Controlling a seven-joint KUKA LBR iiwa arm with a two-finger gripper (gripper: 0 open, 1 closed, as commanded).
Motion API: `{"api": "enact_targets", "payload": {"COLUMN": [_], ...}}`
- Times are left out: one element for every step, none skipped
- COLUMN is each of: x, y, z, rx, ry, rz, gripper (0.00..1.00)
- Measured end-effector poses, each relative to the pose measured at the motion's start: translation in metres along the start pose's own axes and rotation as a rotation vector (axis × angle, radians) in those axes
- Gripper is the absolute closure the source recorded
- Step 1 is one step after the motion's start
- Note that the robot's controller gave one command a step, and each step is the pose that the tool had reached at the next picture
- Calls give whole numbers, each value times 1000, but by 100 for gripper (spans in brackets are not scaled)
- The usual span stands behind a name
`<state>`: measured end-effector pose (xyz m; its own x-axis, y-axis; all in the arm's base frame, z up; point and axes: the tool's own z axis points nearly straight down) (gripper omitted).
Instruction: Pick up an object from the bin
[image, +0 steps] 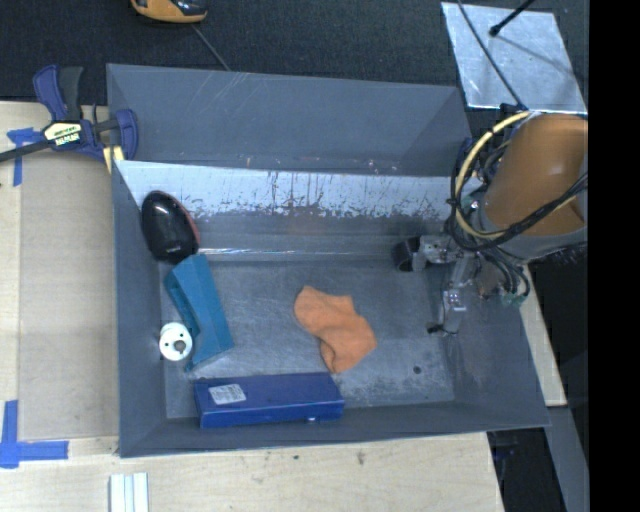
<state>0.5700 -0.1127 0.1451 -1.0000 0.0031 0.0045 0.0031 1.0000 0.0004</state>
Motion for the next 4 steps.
{"api": "enact_targets", "payload": {"x": [-2,-13,-26,-44], "y": [0,31,50,84], "z": [-5,27,49,62], "rx": [1,4,-2,1], "ry": [-8,-14,-7,-10], "rz": [-2,-69,6,10], "gripper": [0,0,0,0]}}
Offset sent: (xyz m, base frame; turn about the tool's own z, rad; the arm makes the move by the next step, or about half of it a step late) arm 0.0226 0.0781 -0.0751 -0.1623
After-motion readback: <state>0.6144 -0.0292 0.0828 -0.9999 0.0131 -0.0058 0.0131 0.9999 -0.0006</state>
